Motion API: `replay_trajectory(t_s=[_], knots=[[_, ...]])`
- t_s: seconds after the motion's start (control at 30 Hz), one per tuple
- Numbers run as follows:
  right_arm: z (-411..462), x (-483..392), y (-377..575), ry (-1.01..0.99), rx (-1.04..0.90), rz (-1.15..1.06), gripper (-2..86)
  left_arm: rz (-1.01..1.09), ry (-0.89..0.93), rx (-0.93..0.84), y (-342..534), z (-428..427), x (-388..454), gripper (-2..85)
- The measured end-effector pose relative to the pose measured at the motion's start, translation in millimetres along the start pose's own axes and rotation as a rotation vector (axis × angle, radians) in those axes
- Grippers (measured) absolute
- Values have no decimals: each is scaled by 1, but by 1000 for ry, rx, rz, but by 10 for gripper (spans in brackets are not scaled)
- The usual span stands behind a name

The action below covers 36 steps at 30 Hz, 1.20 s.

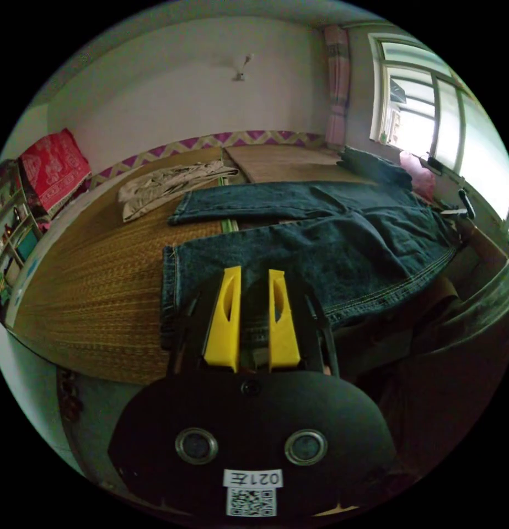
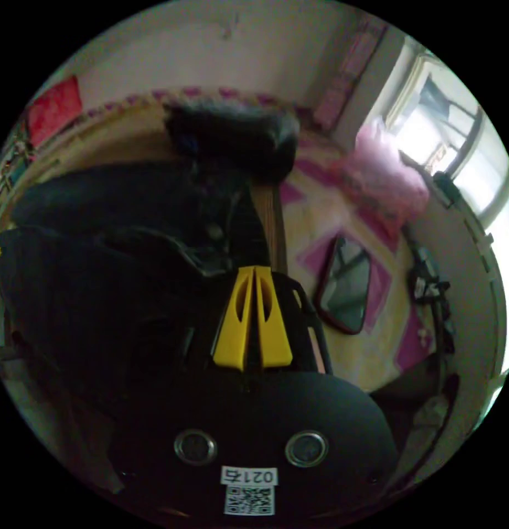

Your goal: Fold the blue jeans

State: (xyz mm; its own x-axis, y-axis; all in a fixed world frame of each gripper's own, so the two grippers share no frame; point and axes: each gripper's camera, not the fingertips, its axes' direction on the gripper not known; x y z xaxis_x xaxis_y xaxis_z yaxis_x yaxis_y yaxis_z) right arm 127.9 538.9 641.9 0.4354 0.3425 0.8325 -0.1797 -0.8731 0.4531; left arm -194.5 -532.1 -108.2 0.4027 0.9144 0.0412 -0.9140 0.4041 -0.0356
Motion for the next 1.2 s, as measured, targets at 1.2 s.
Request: replay_trajectory(t_s=[1.2], knots=[[-233, 222, 155, -559, 106, 830, 90, -766, 383, 40, 52, -118, -135, 65]])
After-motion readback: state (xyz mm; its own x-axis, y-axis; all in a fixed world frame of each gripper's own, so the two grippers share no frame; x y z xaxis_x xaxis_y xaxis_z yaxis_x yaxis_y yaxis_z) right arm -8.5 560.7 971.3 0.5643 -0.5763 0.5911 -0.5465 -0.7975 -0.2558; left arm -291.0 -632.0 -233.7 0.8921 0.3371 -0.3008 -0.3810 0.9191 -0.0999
